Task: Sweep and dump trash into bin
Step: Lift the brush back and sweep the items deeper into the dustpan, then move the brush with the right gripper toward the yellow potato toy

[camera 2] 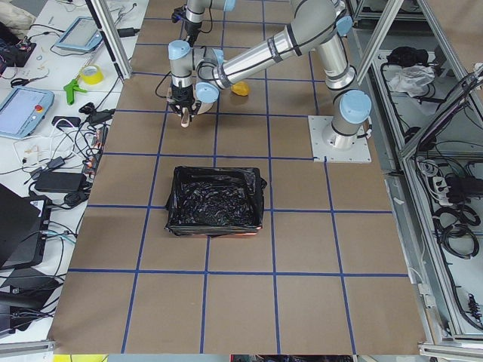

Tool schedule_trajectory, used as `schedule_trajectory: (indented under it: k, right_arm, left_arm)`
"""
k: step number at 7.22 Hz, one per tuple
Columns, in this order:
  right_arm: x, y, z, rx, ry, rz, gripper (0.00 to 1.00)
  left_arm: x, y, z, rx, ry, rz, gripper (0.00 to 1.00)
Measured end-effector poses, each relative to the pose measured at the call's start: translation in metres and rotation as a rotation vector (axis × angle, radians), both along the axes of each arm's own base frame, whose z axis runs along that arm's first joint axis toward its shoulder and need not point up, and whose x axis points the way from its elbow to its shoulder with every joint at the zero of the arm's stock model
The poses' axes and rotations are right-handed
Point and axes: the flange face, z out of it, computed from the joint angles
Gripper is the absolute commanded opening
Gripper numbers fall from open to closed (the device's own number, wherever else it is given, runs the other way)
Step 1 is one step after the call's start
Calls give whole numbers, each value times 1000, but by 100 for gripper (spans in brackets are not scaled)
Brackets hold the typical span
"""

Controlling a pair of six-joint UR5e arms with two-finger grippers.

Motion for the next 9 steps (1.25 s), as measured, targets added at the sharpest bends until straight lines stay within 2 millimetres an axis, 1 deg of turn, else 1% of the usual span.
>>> schedule_trajectory:
  k: [1, 3, 4, 5, 6, 7, 9]
  right_arm:
    - [3, -5, 0, -13, -14, 8, 0]
    - [14, -21, -11, -52, -38, 60, 0]
    - [17, -28, -19, -65, -37, 94, 0]
    - [21, -36, -21, -82, -40, 112, 0]
    - [28, -47, -20, -102, -47, 115, 0]
    - [37, -55, -19, -118, -58, 104, 0]
    - [50, -59, -21, -126, -86, 53, 0]
  left_arm:
    - [0, 0, 1, -1, 3, 1, 0]
    - [1, -1, 5, -8, 21, -5, 0]
    - [8, 0, 9, -10, 54, 1, 0]
    - [21, 3, 12, -8, 102, 13, 0]
    - [28, 5, 11, -4, 128, 19, 0]
    - [32, 6, 11, -2, 140, 21, 0]
    - [34, 8, 12, -3, 154, 19, 0]
